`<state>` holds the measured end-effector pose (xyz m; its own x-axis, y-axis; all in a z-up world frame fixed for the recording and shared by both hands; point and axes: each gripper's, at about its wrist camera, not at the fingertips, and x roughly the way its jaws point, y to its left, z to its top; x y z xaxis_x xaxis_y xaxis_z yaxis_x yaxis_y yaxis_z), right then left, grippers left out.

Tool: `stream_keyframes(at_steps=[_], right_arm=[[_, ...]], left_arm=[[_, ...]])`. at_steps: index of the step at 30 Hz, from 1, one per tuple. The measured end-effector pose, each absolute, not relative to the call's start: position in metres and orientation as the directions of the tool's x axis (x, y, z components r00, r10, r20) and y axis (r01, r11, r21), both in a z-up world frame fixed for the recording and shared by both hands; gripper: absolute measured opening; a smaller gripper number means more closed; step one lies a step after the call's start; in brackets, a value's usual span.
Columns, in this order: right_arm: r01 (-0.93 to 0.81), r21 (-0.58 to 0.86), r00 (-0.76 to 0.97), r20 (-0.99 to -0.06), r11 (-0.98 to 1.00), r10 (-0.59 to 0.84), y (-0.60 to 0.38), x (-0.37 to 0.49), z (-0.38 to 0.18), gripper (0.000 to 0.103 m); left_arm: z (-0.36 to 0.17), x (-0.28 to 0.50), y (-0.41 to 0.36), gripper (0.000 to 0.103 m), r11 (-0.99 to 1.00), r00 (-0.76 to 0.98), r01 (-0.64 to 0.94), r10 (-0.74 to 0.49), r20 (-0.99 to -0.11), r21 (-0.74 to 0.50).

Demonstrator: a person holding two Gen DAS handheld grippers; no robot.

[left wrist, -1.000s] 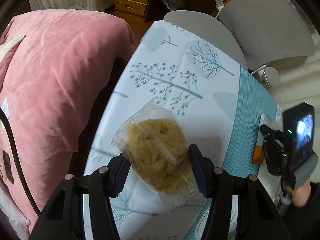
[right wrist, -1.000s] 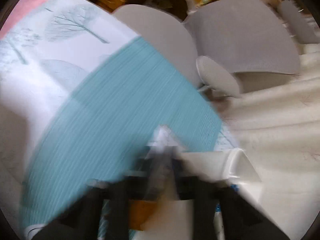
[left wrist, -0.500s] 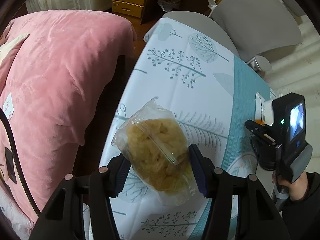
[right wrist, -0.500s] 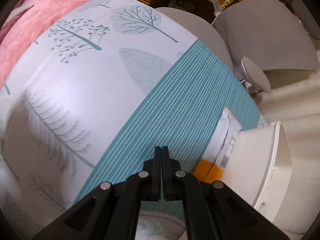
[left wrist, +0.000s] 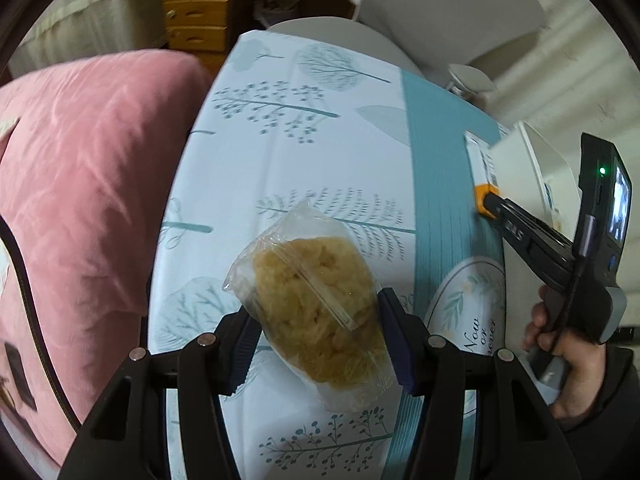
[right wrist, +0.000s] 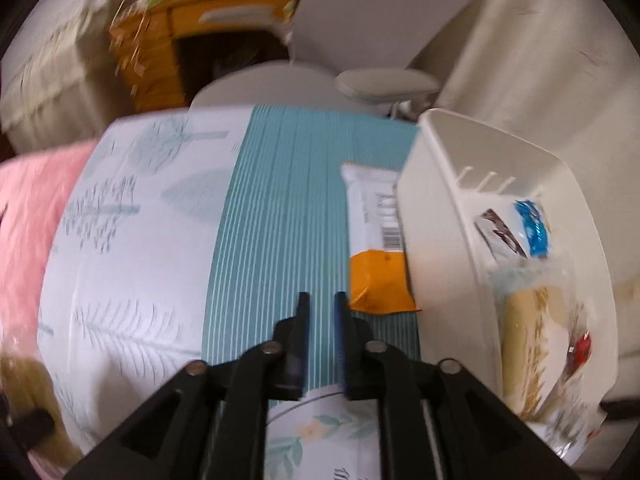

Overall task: Organize snacks
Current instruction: 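Grasp the white-and-orange bar with right tool while left tool holds the cake bag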

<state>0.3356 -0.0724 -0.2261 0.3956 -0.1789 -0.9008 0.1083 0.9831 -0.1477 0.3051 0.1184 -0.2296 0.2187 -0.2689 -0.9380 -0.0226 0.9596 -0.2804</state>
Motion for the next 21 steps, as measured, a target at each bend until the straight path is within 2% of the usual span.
stream_keyframes(at_steps=[6, 8, 21], right_arm=[[0.296, -0.075, 0.509, -0.832, 0.952, -0.223, -0.092, 0.330, -0.231, 0.049], [0.339, -0.062, 0.535, -0.808, 0.939, -0.247, -0.095, 0.326, -0.232, 0.054], [0.442, -0.070, 0.553, -0.764, 0.894, -0.333, -0.100, 0.331, -0.264, 0.068]], left_arm=[[-0.233, 0.305, 0.111, 0.056, 0.956, 0.249, 0.055, -0.293, -0.923, -0.289], [-0.233, 0.305, 0.111, 0.056, 0.953, 0.255, 0.070, -0.301, -0.919, -0.293], [-0.235, 0.319, 0.112, 0.056, 0.949, 0.273, 0.130, -0.313, -0.910, -0.287]])
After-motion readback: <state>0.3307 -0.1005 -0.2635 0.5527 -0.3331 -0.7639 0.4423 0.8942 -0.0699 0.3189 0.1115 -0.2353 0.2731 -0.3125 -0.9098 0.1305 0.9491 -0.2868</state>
